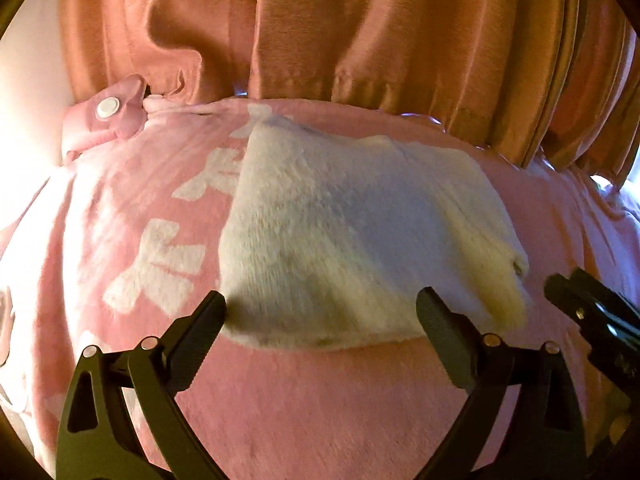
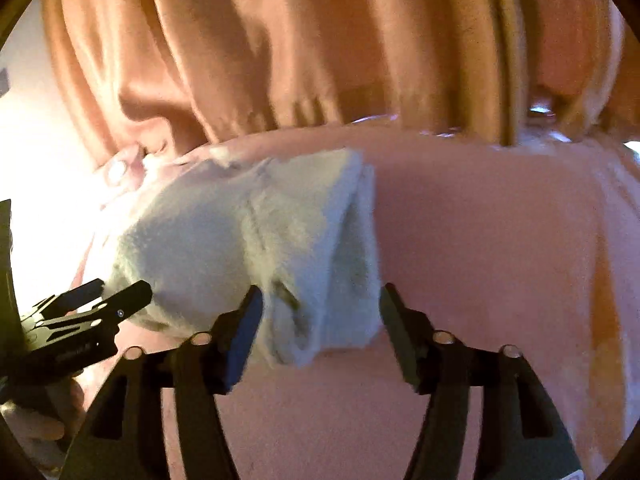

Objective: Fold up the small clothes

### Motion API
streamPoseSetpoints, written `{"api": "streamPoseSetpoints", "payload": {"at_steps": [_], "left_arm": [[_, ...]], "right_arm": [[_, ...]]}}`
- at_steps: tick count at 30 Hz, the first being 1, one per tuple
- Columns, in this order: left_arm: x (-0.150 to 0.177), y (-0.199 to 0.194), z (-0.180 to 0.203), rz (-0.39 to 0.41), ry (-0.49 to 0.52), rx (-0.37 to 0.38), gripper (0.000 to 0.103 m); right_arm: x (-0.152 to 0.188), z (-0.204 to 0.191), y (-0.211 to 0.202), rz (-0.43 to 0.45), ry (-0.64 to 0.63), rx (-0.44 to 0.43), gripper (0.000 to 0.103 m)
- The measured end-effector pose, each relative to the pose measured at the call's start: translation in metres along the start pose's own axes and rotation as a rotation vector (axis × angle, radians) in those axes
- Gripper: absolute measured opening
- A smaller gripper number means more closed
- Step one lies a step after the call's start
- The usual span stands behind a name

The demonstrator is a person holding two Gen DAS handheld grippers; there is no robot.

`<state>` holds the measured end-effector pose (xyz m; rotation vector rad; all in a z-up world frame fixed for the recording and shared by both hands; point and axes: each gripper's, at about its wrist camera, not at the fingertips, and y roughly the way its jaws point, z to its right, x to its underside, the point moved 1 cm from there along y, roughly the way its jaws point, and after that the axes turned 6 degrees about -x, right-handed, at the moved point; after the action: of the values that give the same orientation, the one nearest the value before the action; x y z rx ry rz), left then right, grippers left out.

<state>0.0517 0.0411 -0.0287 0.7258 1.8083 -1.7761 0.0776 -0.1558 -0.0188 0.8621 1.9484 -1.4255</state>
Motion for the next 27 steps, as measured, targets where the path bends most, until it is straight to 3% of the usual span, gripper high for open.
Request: {"api": "streamPoseSetpoints", "payload": {"at_steps": [6, 13, 27], "left_arm": [[0.022, -0.01, 0.009, -0.041, 0.003, 0.006, 0.094], [0.049, -0.013, 0.017, -0.058, 0.027, -0.015, 0.094], [0.083, -0.015, 0.025, -0.08, 0.031, -0.066, 0.094]], "right_arm": [[0.033, 0.006, -0.022, 0.02, 0.037, 0.092, 0.085], [0.064, 0.012, -0.027, -0.017, 0.054, 0.097, 0.085], [0.091, 0.01, -0.026, -0.06, 0.054, 0.146, 0.086]]}}
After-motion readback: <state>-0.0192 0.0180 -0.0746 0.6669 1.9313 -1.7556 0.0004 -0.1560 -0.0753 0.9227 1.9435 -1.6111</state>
